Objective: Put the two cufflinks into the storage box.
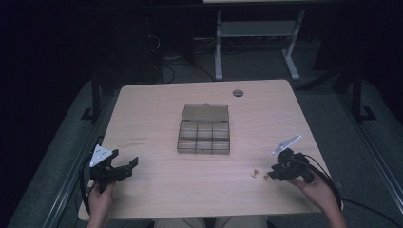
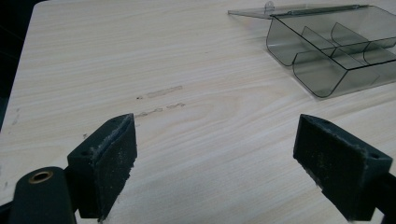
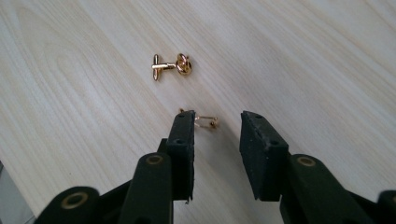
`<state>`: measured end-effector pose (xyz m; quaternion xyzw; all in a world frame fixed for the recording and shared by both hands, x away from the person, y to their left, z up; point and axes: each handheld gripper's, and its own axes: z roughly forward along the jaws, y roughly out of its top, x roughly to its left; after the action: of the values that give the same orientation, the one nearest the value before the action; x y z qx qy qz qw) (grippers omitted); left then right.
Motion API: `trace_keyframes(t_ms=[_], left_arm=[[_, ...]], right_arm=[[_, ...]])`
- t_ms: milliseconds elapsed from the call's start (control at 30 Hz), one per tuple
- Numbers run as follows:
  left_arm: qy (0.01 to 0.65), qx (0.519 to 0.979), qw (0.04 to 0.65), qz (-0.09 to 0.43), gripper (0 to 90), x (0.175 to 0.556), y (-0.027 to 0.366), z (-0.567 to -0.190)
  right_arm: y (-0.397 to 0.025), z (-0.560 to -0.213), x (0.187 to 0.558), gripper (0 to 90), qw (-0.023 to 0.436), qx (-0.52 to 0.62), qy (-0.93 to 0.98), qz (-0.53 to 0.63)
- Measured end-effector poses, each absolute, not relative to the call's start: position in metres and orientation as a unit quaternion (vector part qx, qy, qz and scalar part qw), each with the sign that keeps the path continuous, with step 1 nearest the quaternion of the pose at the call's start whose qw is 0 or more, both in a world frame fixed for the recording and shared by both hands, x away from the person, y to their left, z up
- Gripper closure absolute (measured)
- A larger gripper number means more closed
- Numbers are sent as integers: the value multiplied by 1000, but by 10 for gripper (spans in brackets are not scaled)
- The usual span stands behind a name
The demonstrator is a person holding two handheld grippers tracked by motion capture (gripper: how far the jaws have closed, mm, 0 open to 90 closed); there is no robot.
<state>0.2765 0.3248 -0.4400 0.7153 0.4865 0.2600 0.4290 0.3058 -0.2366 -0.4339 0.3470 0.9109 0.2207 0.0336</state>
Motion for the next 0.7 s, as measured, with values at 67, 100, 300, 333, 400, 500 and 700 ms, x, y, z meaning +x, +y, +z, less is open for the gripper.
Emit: trace_keyframes(t_ms=[67, 100, 300, 333, 400, 500, 700], left_arm=[[485, 717, 429, 260, 132, 277, 324, -440], [485, 717, 428, 259, 132, 277, 324, -440], [488, 713, 431, 260, 132, 277, 325, -440], [488, 713, 431, 260, 132, 277, 325, -440], [488, 714, 430, 260, 132, 276, 325, -440], [487, 716, 428, 260, 132, 277, 324, -440], [487, 715, 428, 260, 132, 277, 324, -440]], right_arm=[[-233, -435, 308, 678, 31, 344, 914, 215], [-230, -435, 309, 687, 33, 344, 916, 204], [-228, -437, 312, 718, 29, 348, 917, 193], [-228, -437, 312, 718, 29, 348, 917, 193], [-228, -438, 312, 740, 33, 348, 917, 192], [-228, -438, 312, 749, 32, 349, 917, 193], [-226, -438, 312, 804, 32, 346, 918, 190]])
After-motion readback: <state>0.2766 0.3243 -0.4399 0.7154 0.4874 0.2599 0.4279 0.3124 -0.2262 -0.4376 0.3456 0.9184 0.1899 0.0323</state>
